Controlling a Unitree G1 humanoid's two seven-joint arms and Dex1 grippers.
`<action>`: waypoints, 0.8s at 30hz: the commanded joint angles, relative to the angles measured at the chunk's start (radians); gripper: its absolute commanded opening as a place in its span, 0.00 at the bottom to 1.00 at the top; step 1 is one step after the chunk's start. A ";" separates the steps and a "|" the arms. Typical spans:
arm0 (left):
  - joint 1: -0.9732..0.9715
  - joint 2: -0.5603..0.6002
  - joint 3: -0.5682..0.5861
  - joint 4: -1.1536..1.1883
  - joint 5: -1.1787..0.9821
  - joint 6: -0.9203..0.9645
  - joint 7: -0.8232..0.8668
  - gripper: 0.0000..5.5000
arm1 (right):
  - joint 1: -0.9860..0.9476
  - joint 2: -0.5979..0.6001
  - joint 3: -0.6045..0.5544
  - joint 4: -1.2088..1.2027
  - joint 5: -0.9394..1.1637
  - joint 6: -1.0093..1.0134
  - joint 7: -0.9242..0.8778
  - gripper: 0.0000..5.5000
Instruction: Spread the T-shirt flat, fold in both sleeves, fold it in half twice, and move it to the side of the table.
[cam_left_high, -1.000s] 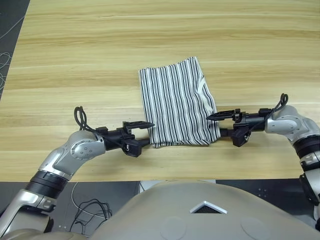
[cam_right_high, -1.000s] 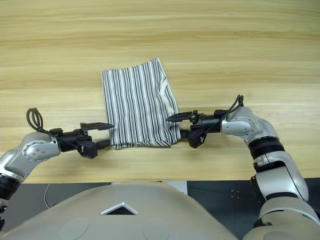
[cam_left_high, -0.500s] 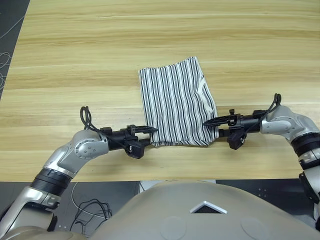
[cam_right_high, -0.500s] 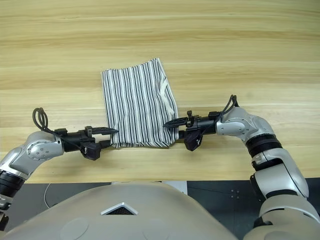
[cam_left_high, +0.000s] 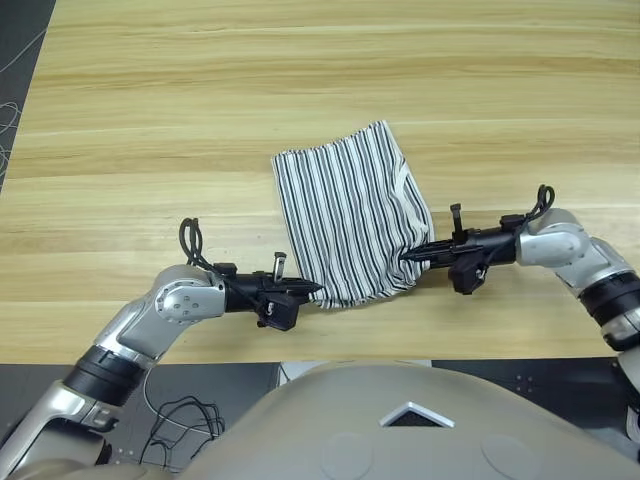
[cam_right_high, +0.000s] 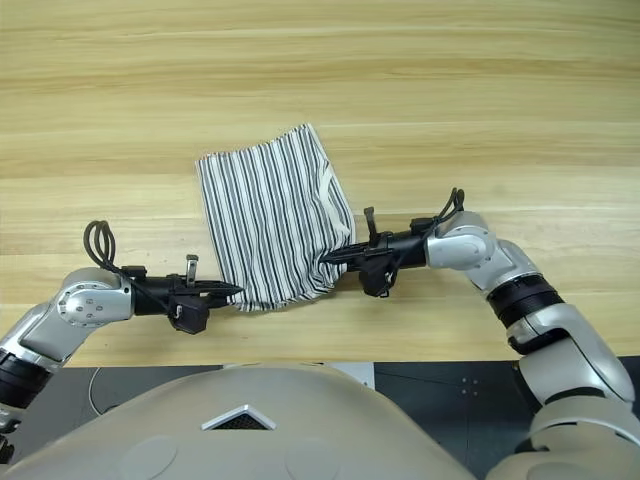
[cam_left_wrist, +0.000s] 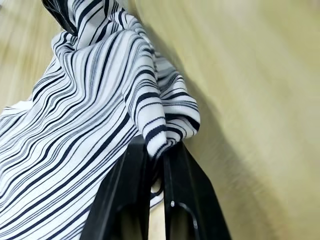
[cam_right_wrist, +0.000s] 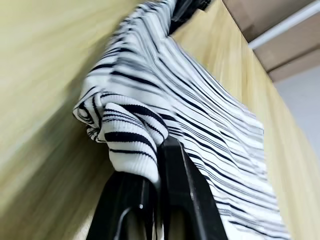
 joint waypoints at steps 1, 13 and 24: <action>0.031 0.140 0.079 -0.192 -0.291 0.278 -0.150 0.03 | 0.017 -0.103 -0.042 -0.249 0.257 0.360 0.176 0.02; 0.037 0.173 0.247 -0.172 -0.477 0.453 -0.303 0.03 | 0.077 -0.081 -0.230 -0.425 0.389 0.750 0.297 0.02; -0.214 0.016 0.284 0.208 -0.475 0.472 -0.397 0.03 | -0.160 0.244 -0.327 -0.015 0.222 0.695 0.222 0.02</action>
